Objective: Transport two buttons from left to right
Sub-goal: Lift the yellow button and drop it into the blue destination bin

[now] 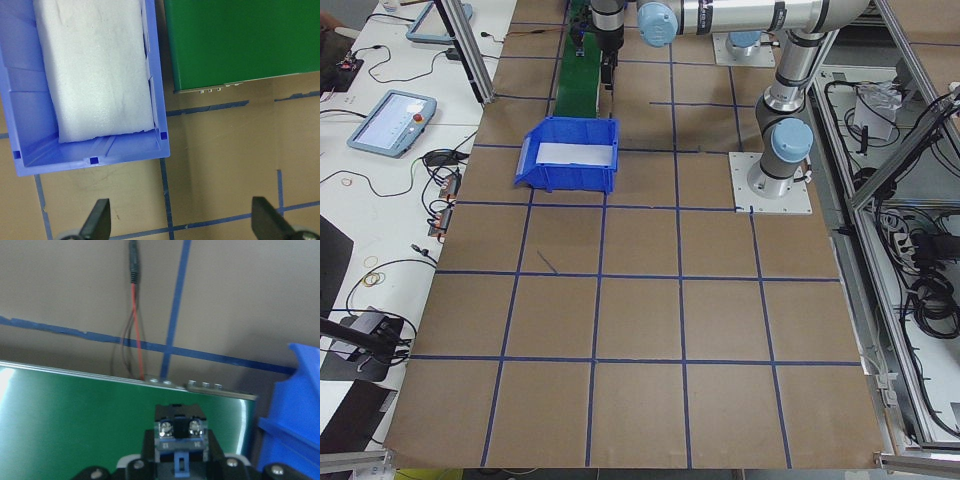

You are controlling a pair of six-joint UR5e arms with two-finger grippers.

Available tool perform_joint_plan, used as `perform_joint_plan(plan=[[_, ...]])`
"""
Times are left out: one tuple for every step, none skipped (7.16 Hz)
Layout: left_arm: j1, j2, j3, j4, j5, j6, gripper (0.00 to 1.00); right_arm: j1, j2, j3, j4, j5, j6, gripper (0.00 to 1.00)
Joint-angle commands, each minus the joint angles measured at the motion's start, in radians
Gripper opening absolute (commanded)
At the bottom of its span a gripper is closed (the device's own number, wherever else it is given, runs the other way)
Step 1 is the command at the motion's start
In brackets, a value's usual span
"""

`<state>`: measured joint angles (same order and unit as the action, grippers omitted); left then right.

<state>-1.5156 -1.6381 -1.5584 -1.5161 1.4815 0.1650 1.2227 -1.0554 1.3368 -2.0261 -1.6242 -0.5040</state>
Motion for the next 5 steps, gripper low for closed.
perform_joint_plan(plan=[[0.0,0.0,0.0,0.001,-0.001,-0.001,1.0,-0.212,-0.015,-0.045,0.038,0.042,-0.03,0.06],[0.0,0.0,0.0,0.001,0.0,-0.001,1.0,-0.271,-0.003,-0.051,0.047,0.052,-0.053,0.06],[0.0,0.0,0.0,0.001,-0.001,-0.001,1.0,-0.325,0.029,-0.044,0.043,0.056,-0.062,0.05],[0.0,0.0,0.0,0.001,-0.001,-0.001,1.0,-0.351,0.064,-0.036,0.035,0.058,-0.092,0.05],[0.0,0.0,0.0,0.001,-0.001,-0.001,1.0,-0.351,0.08,-0.012,-0.001,0.056,-0.134,0.05]])
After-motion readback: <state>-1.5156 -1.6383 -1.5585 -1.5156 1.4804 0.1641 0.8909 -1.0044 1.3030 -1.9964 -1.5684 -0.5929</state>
